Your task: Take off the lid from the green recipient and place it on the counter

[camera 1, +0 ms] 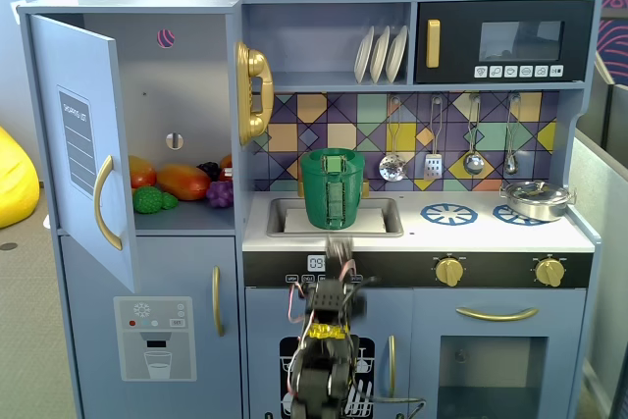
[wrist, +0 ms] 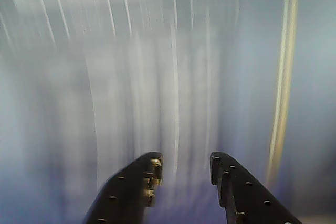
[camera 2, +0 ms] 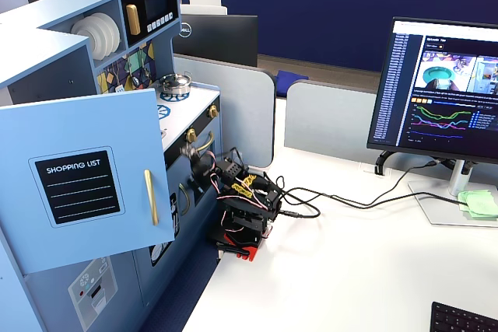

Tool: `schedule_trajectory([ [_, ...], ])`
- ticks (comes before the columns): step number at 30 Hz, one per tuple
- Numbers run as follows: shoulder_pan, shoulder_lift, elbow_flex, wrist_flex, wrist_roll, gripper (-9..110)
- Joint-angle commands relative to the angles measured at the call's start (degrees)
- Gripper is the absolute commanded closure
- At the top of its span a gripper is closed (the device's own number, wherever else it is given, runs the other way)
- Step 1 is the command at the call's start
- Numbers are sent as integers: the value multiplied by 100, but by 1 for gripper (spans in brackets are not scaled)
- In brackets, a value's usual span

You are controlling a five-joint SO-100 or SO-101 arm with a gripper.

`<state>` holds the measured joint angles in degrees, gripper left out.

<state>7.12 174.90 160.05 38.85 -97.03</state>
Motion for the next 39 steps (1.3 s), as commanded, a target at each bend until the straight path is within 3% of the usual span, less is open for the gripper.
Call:
schedule_trajectory([
  [1, -193, -809, -1714, -1925, -255, 87],
  [5, -185, -1556, -2962, -2171, -176, 74],
  [11, -185, -2382, -3973, -2470, -88, 70],
  [31, -123, -4764, -5950, -2865, -141, 73],
  [39, -202, -5142, -6179, -2979, 220, 85],
])
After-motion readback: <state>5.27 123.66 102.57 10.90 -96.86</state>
